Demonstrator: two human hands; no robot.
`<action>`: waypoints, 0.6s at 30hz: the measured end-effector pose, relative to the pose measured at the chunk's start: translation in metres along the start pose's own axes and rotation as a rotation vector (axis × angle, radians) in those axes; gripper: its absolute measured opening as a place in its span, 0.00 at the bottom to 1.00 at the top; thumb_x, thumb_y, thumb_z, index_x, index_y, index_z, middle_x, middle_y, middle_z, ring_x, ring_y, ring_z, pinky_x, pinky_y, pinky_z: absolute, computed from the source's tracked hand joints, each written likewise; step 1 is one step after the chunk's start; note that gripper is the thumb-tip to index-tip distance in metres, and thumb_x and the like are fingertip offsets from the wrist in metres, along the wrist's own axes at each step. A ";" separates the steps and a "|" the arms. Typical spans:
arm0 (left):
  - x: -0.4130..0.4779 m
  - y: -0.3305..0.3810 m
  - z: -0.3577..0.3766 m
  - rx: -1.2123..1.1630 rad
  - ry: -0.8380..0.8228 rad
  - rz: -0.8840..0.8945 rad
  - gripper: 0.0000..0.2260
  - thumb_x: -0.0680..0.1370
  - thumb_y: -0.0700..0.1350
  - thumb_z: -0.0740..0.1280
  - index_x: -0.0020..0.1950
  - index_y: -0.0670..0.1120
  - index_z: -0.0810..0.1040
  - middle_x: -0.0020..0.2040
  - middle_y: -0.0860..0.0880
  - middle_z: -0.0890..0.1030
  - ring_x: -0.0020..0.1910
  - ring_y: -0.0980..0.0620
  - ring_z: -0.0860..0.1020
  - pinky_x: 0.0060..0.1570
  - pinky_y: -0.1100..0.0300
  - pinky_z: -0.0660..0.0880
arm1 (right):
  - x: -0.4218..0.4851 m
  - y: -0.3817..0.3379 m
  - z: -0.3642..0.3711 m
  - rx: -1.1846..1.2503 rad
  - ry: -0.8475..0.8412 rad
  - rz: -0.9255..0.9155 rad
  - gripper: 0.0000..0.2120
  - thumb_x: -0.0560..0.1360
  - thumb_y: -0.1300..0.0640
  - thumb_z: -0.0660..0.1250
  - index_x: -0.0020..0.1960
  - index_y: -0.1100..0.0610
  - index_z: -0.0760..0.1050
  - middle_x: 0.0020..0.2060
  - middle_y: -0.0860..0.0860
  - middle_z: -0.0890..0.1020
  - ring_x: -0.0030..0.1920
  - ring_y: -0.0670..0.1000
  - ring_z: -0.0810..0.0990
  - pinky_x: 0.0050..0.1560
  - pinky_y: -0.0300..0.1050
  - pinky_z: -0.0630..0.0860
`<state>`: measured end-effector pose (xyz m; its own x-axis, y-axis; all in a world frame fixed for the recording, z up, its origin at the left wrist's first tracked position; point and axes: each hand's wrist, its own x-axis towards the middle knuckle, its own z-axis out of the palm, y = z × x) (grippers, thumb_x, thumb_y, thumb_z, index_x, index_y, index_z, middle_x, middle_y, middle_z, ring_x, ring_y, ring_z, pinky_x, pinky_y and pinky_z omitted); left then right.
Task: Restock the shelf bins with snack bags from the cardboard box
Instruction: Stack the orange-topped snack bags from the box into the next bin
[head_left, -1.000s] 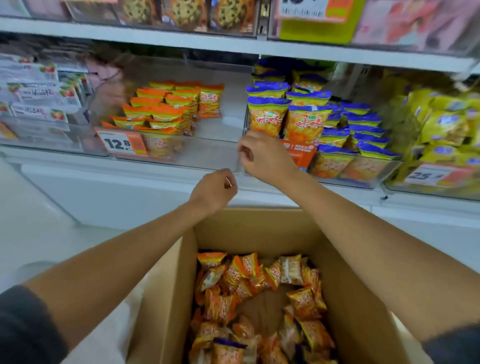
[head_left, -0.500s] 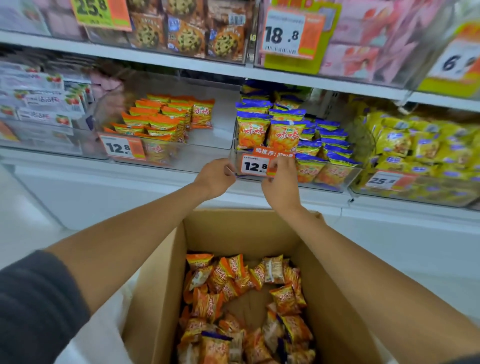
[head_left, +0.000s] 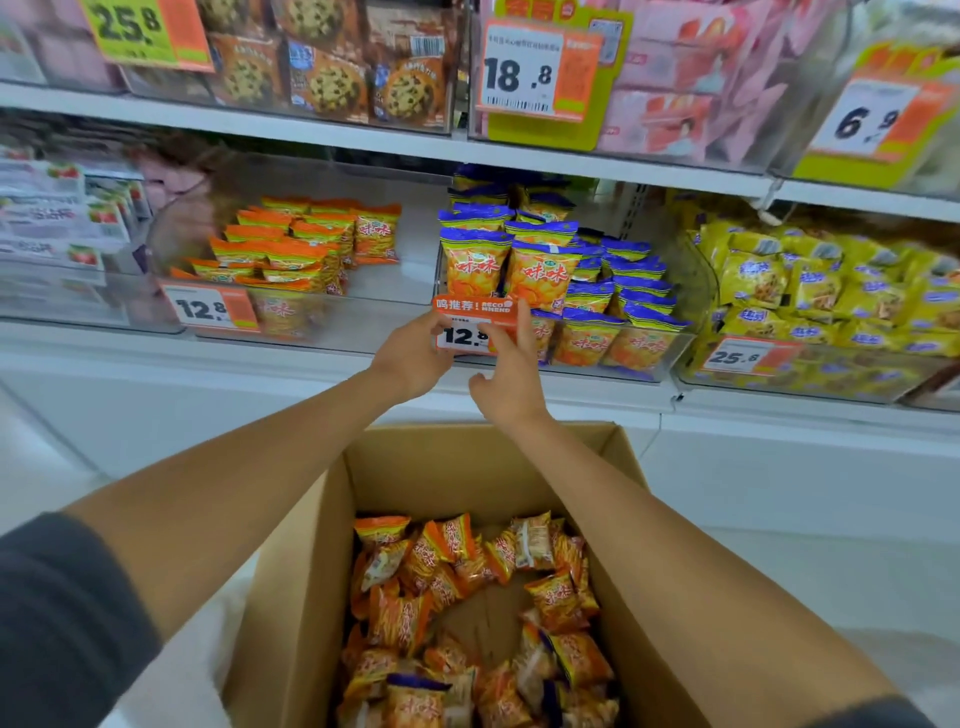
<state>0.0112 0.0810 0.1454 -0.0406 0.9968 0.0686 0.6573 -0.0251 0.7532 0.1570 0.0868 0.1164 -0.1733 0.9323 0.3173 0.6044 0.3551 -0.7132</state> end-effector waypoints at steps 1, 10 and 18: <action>-0.002 -0.002 0.002 0.007 -0.019 -0.012 0.15 0.79 0.40 0.66 0.64 0.47 0.73 0.59 0.52 0.76 0.52 0.47 0.78 0.50 0.55 0.76 | -0.006 0.005 -0.002 -0.001 0.018 -0.013 0.29 0.72 0.68 0.67 0.71 0.54 0.68 0.78 0.49 0.41 0.79 0.52 0.46 0.73 0.50 0.63; -0.045 -0.041 0.083 0.038 -0.263 -0.180 0.08 0.80 0.43 0.65 0.59 0.48 0.76 0.54 0.51 0.78 0.48 0.54 0.77 0.39 0.63 0.73 | -0.089 0.092 -0.006 -0.192 -0.314 0.209 0.17 0.74 0.67 0.65 0.61 0.54 0.76 0.75 0.54 0.60 0.72 0.52 0.65 0.70 0.43 0.64; -0.076 -0.143 0.162 0.124 -0.398 -0.411 0.10 0.80 0.42 0.67 0.61 0.44 0.77 0.58 0.45 0.79 0.54 0.48 0.78 0.48 0.57 0.75 | -0.136 0.202 0.041 -0.161 -0.697 0.518 0.16 0.73 0.68 0.64 0.57 0.55 0.78 0.67 0.53 0.73 0.60 0.55 0.76 0.50 0.41 0.72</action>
<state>0.0420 0.0209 -0.0732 -0.0403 0.8751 -0.4822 0.7316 0.3546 0.5822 0.2711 0.0344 -0.0960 -0.2507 0.8216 -0.5120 0.8314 -0.0881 -0.5486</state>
